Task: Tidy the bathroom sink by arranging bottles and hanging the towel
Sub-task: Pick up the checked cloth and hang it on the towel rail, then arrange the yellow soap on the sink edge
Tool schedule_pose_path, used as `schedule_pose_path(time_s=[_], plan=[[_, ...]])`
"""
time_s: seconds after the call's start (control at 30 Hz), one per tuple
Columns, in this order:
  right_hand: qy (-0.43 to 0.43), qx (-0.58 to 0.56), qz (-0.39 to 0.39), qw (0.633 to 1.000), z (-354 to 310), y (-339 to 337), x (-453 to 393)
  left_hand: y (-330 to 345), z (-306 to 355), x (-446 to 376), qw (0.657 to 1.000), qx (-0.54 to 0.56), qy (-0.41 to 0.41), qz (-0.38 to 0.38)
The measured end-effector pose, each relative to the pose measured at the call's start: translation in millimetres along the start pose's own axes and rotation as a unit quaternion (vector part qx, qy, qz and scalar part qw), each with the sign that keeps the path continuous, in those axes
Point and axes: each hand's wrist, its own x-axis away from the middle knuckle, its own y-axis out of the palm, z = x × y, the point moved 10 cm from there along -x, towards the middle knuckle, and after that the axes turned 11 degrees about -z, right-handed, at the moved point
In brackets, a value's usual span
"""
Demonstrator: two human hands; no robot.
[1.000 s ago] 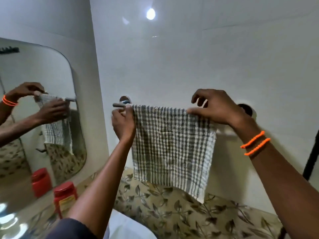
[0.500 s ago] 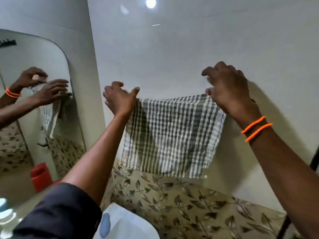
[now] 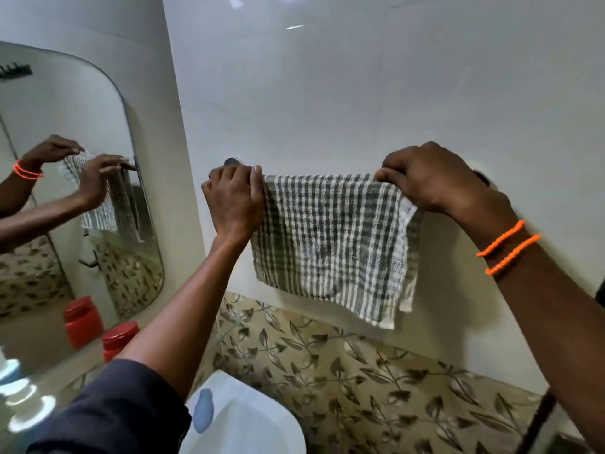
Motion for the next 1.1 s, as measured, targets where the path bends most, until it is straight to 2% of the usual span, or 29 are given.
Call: schedule_pose_path(time_s=[0.23,0.3,0.37,0.47,0.53,0.63,0.8,1.0,1.1], plan=[[0.019,0.007,-0.028,0.999,5,-4,-7,-7,2,7,1.000,0.005,0.001,-0.013],[0.025,0.015,-0.014,0.999,6,-7,-6,-6,0,4,0.999,0.015,0.008,-0.031],[0.014,0.019,0.073,0.997,0,-20,0,-8,-6,7,0.999,0.030,0.004,-0.026],[-0.043,-0.025,0.264,0.963,-33,-34,28,-16,-25,36,0.997,0.063,-0.031,0.008],[-0.091,-0.039,0.296,0.950,-72,-5,38,-6,-41,74,0.995,0.071,-0.066,-0.008],[-0.156,-0.115,0.197,0.961,-129,88,30,15,-74,144,0.989,0.074,-0.119,-0.051],[-0.133,-0.224,-0.022,0.965,-191,266,19,22,-146,259,0.970,0.049,-0.221,-0.095],[-0.118,-0.271,-0.201,0.934,-276,428,62,-14,-234,378,0.929,-0.001,-0.349,-0.122],[-0.137,-0.284,-0.268,0.910,-324,488,100,-46,-271,444,0.897,-0.048,-0.418,-0.134]])
